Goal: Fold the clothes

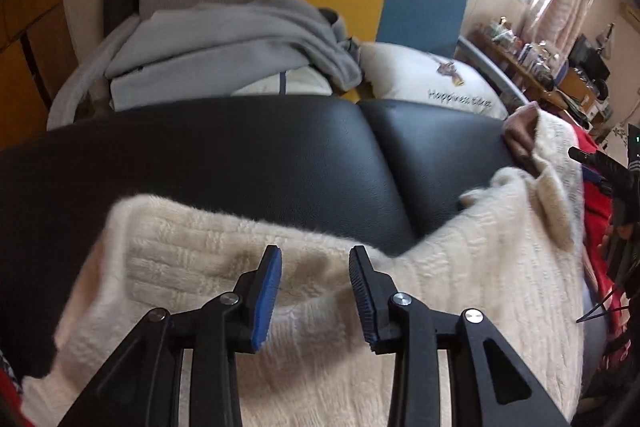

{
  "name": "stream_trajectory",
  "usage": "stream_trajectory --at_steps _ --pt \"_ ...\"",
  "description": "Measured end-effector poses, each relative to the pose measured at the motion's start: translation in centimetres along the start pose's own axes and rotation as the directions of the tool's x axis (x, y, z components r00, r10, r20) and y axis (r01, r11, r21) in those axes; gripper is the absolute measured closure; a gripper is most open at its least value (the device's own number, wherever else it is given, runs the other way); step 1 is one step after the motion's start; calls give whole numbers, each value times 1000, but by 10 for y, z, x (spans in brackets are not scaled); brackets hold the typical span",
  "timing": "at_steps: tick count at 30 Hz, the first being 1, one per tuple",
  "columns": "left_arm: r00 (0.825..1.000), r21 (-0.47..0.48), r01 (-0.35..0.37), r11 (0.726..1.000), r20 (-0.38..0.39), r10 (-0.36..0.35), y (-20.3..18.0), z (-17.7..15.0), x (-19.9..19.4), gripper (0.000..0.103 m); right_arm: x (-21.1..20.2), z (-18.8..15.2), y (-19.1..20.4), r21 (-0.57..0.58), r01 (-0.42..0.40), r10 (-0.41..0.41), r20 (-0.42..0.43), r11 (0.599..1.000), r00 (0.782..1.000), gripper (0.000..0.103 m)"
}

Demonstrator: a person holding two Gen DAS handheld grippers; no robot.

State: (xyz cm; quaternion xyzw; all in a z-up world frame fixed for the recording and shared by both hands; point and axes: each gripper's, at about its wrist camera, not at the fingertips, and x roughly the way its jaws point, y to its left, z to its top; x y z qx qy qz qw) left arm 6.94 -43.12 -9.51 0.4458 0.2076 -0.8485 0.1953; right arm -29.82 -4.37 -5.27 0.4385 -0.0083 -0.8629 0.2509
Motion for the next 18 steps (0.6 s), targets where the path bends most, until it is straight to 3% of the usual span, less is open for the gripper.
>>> stream_trajectory --at_steps 2,4,9,12,16,18 --pt "1000 -46 0 999 -19 0 8 -6 7 68 5 5 8 13 -14 14 -18 1000 1000 85" --pt "1000 -94 8 996 -16 -10 15 -14 8 68 -11 0 13 9 -56 56 28 998 998 93" --pt "999 -79 -31 996 -14 30 8 -33 2 68 -97 -38 3 25 -179 172 171 984 970 95" --pt "998 -54 -59 997 -10 58 2 -49 -6 68 -143 -95 -23 73 -166 149 198 983 969 95" --pt "1000 -63 -25 998 2 25 0 -61 -22 67 -173 -191 -72 168 -78 64 85 983 994 95" --pt "999 -27 -24 999 27 25 -3 -58 -32 67 -188 -228 -92 198 -24 16 39 980 999 89"
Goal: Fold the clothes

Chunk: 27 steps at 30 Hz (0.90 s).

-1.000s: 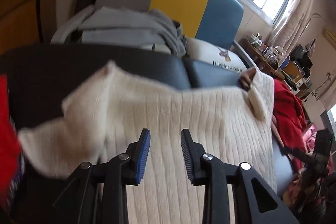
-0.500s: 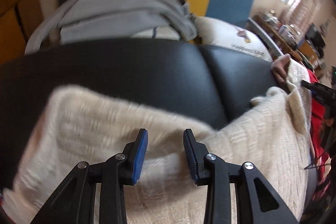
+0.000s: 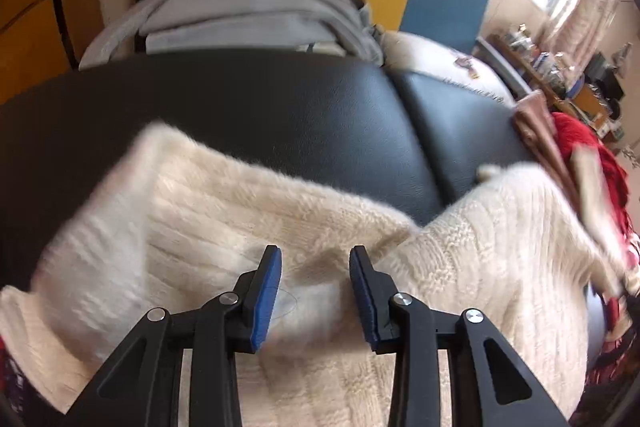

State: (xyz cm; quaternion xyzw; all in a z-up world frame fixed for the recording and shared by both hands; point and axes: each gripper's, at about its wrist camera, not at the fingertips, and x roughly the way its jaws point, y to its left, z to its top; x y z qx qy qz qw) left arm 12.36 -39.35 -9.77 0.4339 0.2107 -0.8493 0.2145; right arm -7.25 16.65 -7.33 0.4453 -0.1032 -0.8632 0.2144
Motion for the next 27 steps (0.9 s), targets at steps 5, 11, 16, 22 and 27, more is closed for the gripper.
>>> stream_trajectory --at_steps 5,11,16,22,27 --pt "999 89 -43 995 11 42 -10 22 -5 65 -50 3 -3 -12 86 -84 118 996 989 70" --pt "997 181 -72 981 -4 74 -29 54 14 65 -33 38 81 -216 -81 105 103 973 989 39" --pt "997 287 40 957 -79 -18 -50 64 33 65 56 37 153 -268 -317 284 -156 910 946 39" --pt "962 383 201 902 -251 -107 -64 60 57 62 136 67 217 -383 -338 228 -304 860 925 34" --pt "940 462 269 845 -316 -127 -76 41 63 52 207 74 237 -445 -303 64 -476 843 877 19"
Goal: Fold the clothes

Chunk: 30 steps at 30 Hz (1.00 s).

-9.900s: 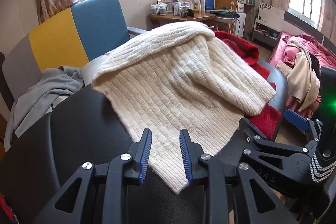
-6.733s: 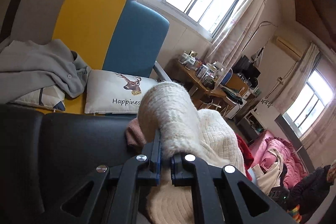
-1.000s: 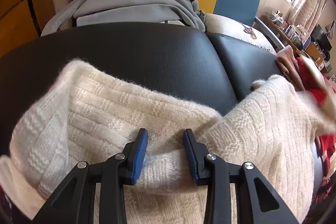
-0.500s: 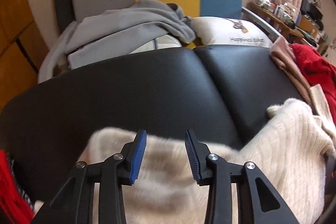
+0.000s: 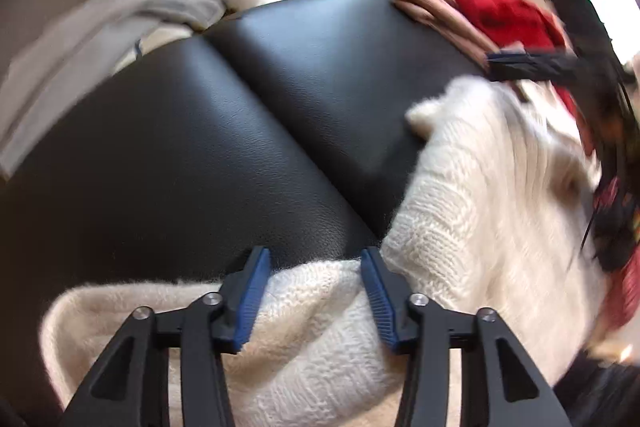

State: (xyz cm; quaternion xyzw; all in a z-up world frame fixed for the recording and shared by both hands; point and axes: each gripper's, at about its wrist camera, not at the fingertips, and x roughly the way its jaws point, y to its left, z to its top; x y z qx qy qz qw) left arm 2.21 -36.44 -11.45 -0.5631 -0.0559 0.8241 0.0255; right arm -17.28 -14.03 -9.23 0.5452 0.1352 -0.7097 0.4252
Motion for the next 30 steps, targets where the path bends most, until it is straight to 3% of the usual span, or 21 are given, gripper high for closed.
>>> stream_trajectory --at_steps 2,3,4,5,6,8,10,12,14,15,19,21,23,25,27,30 --pt "1000 -29 -12 999 6 12 -2 -3 -1 57 23 -4 10 -57 4 -8 -82 998 997 17" --pt "1000 -37 -15 999 15 16 -3 -4 -2 64 25 -10 22 -132 52 -61 -60 990 996 20" --pt "999 -44 -14 999 29 16 -5 -4 -4 93 25 -15 31 -178 71 -81 -49 981 996 24" --pt "999 -65 -27 998 45 30 -6 -4 -7 95 21 -20 39 -202 66 -73 -29 977 997 49" --pt "995 -87 -61 994 77 68 -8 -5 -12 96 15 -24 43 -201 47 -49 -7 978 999 95" --pt "978 -148 -91 985 173 117 -13 -13 -31 96 -8 -32 48 -168 68 -55 85 983 995 92" --pt "949 -213 -72 974 285 133 -20 -30 -59 96 -42 -49 54 -146 37 -7 201 989 979 92" --pt "916 -238 -61 969 373 150 -36 -58 -84 96 -84 -83 63 -154 11 41 331 988 943 92" --pt "899 -254 -75 964 401 176 -54 -91 -94 95 -115 -125 72 -200 -5 88 407 980 909 90" --pt "903 -272 -61 960 394 169 -59 -109 -93 94 -123 -146 74 -221 -11 104 415 975 904 89" --pt "946 -390 27 921 307 103 -60 -171 -77 89 -104 -215 62 -171 -15 61 264 985 962 76" --pt "951 -448 55 892 296 91 -57 -192 -78 89 -99 -240 50 -99 -17 38 217 995 975 75" --pt "943 -485 57 873 312 112 -55 -205 -91 85 -106 -256 43 -49 -36 46 214 998 976 73" --pt "925 -469 48 882 353 138 -57 -207 -111 82 -121 -260 48 -57 -50 62 237 997 970 62" --pt "911 -405 -6 914 375 172 -65 -199 -128 79 -135 -260 58 -94 -53 75 256 994 964 40" --pt "913 -232 -130 964 352 208 -86 -175 -137 69 -138 -263 83 -170 -90 126 214 981 969 24"
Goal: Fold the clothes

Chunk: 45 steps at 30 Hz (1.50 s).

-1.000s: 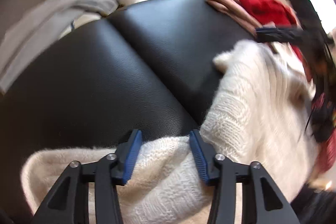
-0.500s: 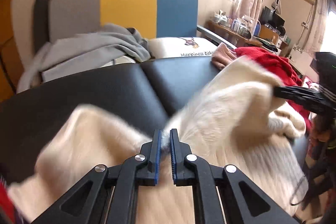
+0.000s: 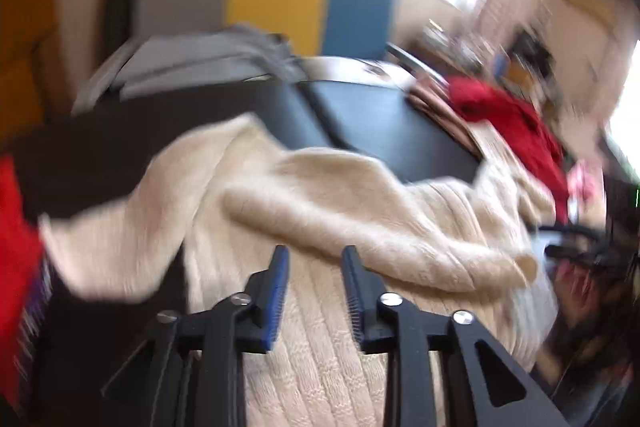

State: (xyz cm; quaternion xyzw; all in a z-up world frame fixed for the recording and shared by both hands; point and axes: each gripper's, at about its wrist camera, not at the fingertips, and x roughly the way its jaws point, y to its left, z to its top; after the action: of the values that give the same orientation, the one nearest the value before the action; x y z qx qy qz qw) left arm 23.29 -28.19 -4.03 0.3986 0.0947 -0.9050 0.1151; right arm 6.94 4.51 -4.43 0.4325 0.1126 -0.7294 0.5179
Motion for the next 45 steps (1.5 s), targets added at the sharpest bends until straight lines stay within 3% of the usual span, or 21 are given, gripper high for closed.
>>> stream_trajectory --at_steps 2,3,6,8,9,13,17,21,23,26,28,29,30,31,32,35,37,39,43,45 --pt "999 167 -39 985 -6 41 -26 11 3 69 6 -2 7 34 -46 47 -8 998 999 23" --pt "999 269 -48 962 -4 51 -43 13 4 69 8 -4 10 46 -45 45 -2 998 999 23" --pt "998 523 -35 852 -25 56 -81 13 16 69 15 -6 7 115 -20 18 21 993 1000 23" --pt "997 653 -8 757 -52 56 -101 12 27 69 13 -2 4 116 43 -50 59 992 997 23" --pt "996 673 18 739 -73 43 -102 17 33 69 11 1 3 101 69 -77 78 992 994 23" --pt "988 658 123 743 -149 -32 -88 51 59 67 17 23 4 -3 80 -79 88 997 993 23" --pt "968 688 219 692 -241 -67 -87 74 81 63 50 48 5 -120 53 -54 -3 991 999 24" --pt "916 682 367 633 -382 -119 -92 82 112 56 81 64 0 -183 9 -30 -110 983 993 21" --pt "881 660 429 617 -455 -126 -94 77 128 50 94 66 -3 -208 20 -54 -156 978 986 21" --pt "847 657 472 588 -524 -94 -91 53 137 51 99 57 4 -301 62 -113 -155 952 981 26" --pt "847 611 469 638 -515 -129 -84 48 132 57 97 51 2 -308 104 -150 -130 946 980 45" --pt "853 583 460 670 -501 -150 -80 47 128 72 94 50 -2 -282 116 -154 -118 952 981 58" --pt "859 555 449 701 -484 -167 -76 45 124 79 90 51 -8 -244 125 -154 -104 962 983 74" --pt "865 525 437 730 -466 -184 -72 43 120 90 86 52 -14 -198 126 -146 -91 972 985 80" --pt "878 493 419 763 -435 -201 -67 41 113 92 81 53 -19 -148 120 -132 -74 982 988 87" --pt "911 324 369 871 -312 -270 -39 34 96 94 71 57 -30 -29 95 -96 -22 995 995 91" --pt "930 188 332 924 -226 -288 -16 28 88 94 70 60 -36 43 67 -68 12 997 998 91" --pt "940 52 321 946 -136 -312 5 23 74 94 65 67 -38 100 35 -41 58 994 997 94" --pt "954 -114 299 947 48 -295 42 27 44 94 52 78 -43 190 -1 -25 139 982 990 99" --pt "964 -134 265 955 67 -258 50 35 45 94 52 85 -52 232 -21 -16 154 972 988 99"
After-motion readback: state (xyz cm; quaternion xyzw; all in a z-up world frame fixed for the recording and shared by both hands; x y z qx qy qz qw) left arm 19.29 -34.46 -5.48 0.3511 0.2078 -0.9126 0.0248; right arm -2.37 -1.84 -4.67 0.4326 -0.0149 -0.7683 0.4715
